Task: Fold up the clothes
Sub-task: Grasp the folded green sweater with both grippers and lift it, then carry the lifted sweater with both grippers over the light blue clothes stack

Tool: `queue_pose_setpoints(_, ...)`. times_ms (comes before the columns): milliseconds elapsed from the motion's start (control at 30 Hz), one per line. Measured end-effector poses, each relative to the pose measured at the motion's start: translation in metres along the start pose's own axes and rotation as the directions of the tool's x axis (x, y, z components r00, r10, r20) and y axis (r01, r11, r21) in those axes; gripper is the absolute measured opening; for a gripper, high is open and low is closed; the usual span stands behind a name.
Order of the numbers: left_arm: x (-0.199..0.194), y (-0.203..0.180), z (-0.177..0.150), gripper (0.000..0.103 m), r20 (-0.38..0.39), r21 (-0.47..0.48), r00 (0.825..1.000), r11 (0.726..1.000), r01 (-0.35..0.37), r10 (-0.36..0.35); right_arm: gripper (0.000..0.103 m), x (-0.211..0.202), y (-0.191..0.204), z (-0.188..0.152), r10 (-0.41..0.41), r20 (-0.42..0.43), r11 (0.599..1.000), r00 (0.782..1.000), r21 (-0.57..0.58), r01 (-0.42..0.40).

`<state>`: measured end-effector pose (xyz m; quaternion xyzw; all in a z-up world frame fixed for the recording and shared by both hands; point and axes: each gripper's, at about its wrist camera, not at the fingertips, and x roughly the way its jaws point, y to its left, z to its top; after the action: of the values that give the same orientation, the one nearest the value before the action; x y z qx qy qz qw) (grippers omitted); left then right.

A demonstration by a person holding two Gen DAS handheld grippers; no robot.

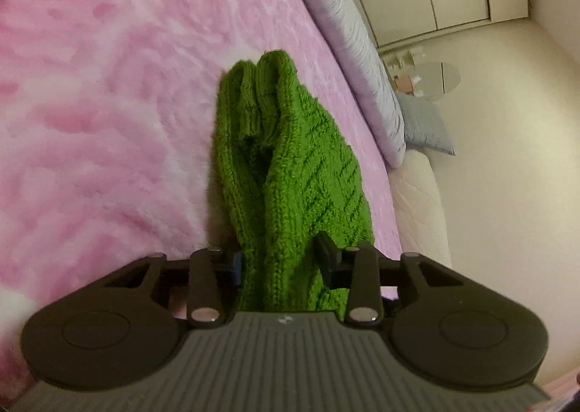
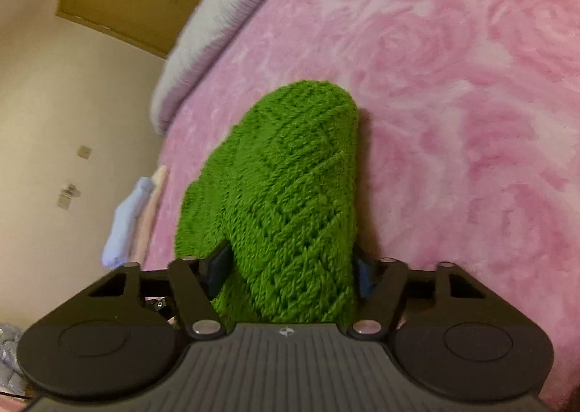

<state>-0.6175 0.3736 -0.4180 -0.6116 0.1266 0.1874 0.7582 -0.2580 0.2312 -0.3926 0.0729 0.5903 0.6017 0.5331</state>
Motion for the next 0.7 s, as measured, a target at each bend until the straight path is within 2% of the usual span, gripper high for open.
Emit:
queue_pose_setpoints(133,0.003,-0.002,0.01,0.022,-0.044,-0.072,0.999,0.997,-0.03,0.027,0.044,0.001,0.009,0.008,-0.065,-0.057,0.995,0.996,0.076,0.07)
queue_pose_setpoints(233,0.0,-0.025,0.023,0.017,-0.098,-0.033,0.99,0.994,-0.102,0.098,0.038,0.0,0.033,0.019,-0.136,-0.106,0.987,0.985,0.067,0.143)
queue_pose_setpoints(333,-0.01,-0.053,0.037,0.016,-0.117,-0.003,0.982,0.989,-0.15,0.149,0.037,-0.008,0.062,0.028,-0.136,-0.131,0.989,0.982,0.033,0.141)
queue_pose_setpoints(467,-0.045,-0.096,0.057,0.016,-0.08,-0.005,0.981,0.984,-0.179,0.178,0.037,-0.016,0.11,0.047,-0.09,-0.151,0.994,0.985,0.042,0.097)
queue_pose_setpoints(700,-0.14,-0.163,0.084,0.016,0.067,-0.033,0.971,0.973,-0.23,0.231,0.037,-0.004,0.209,0.073,0.019,-0.215,1.0,0.976,-0.003,-0.02)
